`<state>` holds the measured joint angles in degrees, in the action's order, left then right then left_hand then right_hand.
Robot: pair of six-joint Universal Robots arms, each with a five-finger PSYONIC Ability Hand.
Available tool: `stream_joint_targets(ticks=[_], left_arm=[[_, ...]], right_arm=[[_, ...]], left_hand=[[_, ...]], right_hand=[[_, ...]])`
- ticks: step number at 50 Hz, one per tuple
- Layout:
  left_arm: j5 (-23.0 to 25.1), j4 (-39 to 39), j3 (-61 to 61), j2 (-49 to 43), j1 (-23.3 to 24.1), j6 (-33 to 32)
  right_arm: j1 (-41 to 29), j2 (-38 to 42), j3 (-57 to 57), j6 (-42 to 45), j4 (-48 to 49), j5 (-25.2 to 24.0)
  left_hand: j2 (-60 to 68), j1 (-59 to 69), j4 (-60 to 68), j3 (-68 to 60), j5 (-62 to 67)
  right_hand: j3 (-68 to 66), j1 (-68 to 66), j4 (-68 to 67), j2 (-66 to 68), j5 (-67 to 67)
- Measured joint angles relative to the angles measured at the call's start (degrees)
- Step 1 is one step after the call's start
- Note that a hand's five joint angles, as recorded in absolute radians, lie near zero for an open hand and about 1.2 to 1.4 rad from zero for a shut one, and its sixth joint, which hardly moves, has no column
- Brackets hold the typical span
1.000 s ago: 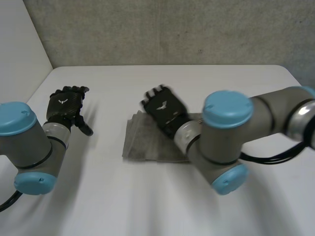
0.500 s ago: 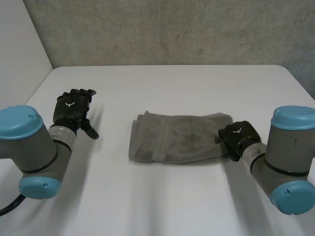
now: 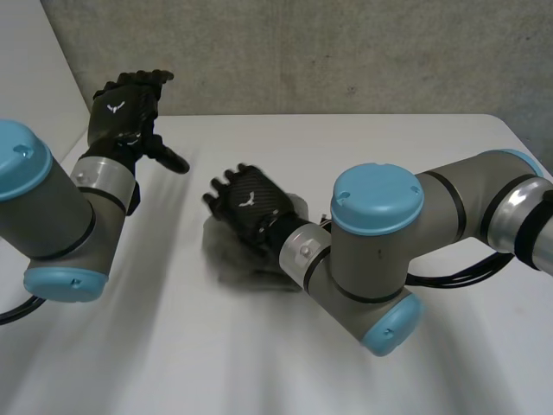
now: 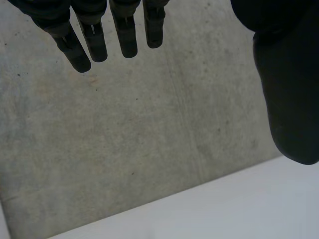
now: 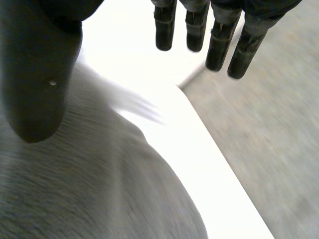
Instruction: Fold the towel.
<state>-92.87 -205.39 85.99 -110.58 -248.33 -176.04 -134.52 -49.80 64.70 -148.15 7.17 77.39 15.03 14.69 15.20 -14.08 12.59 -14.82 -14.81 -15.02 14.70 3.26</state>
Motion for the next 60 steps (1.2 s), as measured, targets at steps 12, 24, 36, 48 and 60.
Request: stream_joint_targets(ticks=[12,24,36,48,60], left_arm=[[0.44,6.06,-4.11,-5.82,3.68,3.20],[0.07,13.95,-2.57,-15.62,8.16,-3.29],[-0.01,15.90,-5.57,-9.20,9.23,-7.27],[-1.82,26.18,-15.81,4.27,8.64,-3.57],[-4.44,38.63,-20.51,5.64,6.95,-1.64]], right_arm=[[4.65,-5.86,6.02,-15.38,-0.30,18.62],[7.07,1.55,6.90,-17.69,-0.43,11.19],[9.50,-5.79,5.95,-21.71,-3.81,11.35],[16.87,-23.50,6.43,-28.73,-6.76,18.83],[20.33,-25.63,6.56,-28.21,-8.84,23.27]], left_hand=[[0.00,0.00,0.00,0.00,0.01],[0.00,-0.03,0.00,0.03,0.00],[0.00,-0.05,0.00,0.05,-0.06],[0.00,-0.05,0.00,0.08,-0.10],[0.00,-0.05,0.00,0.08,-0.11]], right_hand=[[1.06,1.37,0.64,-0.72,-0.06],[1.06,1.37,0.64,-0.72,-0.06],[1.06,1.39,0.64,-0.72,-0.06],[1.06,1.39,0.64,-0.72,-0.06],[1.05,1.39,0.64,-0.72,-0.06]])
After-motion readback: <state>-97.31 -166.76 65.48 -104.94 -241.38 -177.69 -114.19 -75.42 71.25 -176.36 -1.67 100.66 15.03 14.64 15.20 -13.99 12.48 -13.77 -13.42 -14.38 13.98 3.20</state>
